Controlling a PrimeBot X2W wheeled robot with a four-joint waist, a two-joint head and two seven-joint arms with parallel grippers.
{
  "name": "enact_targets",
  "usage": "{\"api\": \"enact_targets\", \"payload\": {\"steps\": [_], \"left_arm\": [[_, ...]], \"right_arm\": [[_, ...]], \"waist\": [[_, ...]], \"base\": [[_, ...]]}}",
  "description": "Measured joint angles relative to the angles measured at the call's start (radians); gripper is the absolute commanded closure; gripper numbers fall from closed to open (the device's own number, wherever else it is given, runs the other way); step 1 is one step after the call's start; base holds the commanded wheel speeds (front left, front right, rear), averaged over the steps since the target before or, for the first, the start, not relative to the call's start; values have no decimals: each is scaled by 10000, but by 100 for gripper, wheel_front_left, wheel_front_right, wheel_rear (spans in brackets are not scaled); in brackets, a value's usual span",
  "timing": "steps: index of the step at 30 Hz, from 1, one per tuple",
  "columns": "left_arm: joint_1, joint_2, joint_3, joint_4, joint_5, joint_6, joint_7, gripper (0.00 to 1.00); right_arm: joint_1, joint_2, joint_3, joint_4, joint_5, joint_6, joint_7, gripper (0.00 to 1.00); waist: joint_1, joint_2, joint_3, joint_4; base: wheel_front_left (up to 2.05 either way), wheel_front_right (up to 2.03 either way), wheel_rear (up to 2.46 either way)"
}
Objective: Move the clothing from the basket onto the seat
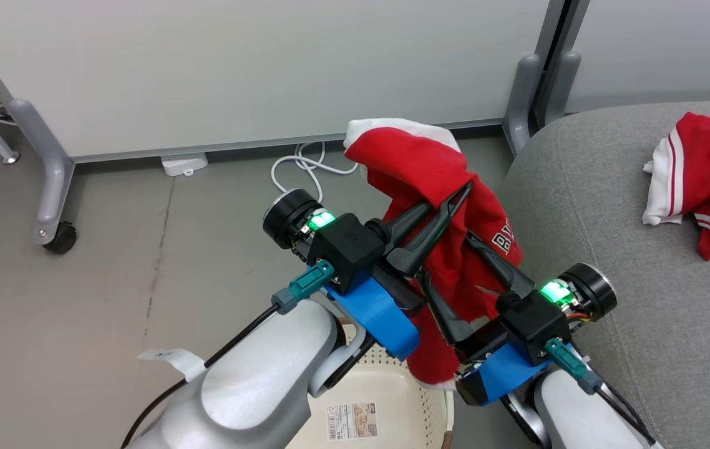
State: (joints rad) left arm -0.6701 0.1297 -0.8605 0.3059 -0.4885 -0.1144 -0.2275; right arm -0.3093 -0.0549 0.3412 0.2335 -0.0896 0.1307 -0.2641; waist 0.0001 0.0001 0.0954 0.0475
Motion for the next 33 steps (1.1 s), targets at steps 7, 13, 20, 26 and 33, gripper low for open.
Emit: {"api": "enact_targets", "payload": {"steps": [7, 13, 20, 26, 33], "left_arm": [[-67, -155, -102, -59, 2, 84, -42, 100], [-67, -226, -186, -29, -12, 94, -94, 100], [-61, -234, -188, 111, -42, 94, -174, 100], [-30, -234, -194, 184, -44, 113, -209, 100], [-28, -219, -240, 278, -59, 111, -221, 100]], "right_arm": [[-274, 35, -293, 447, 464, 0, 0, 44], [-454, 35, -238, 531, 723, 0, 0, 100], [-458, 35, -219, 608, 798, 0, 0, 100], [-454, 35, -161, 652, 876, 0, 0, 100], [-453, 36, -63, 696, 1024, 0, 0, 100]], "waist": [[0, 0, 240, 111], [0, 0, 321, 140], [0, 0, 243, 139], [-1, 0, 172, 112], [-1, 0, 146, 101]], "base": [[0, 0, 0], [0, 0, 0], [0, 0, 0], [0, 0, 0], [0, 0, 0]]}}
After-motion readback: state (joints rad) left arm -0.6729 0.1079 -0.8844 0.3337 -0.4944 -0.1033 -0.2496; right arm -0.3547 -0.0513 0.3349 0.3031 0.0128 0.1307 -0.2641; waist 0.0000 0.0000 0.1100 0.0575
